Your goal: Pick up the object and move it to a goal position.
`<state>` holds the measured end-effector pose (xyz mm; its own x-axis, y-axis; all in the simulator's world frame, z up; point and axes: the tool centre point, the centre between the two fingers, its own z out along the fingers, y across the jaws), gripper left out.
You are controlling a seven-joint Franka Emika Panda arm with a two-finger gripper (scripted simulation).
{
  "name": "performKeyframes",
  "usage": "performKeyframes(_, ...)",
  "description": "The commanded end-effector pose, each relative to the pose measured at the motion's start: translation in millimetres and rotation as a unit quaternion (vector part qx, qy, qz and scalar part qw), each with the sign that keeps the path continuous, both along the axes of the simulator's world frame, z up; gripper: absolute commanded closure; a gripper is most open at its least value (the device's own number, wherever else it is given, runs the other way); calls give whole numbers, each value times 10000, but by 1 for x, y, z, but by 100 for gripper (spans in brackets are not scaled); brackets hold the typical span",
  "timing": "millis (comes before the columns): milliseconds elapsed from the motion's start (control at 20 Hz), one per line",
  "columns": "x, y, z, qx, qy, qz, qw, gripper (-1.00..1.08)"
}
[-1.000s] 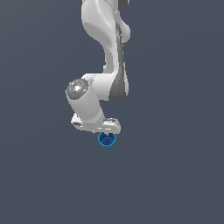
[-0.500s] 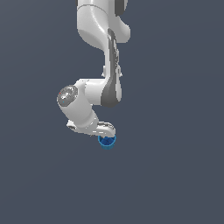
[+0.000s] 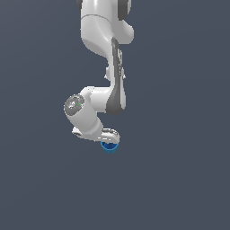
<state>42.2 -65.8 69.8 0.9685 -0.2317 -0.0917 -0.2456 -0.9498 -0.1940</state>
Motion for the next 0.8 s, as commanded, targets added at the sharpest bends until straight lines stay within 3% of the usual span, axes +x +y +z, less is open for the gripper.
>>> performKeyframes(0,0,0,-2,0,-8,-3,10000,108)
performKeyframes(750,-1,-1,6,1,-16,-3,10000,108)
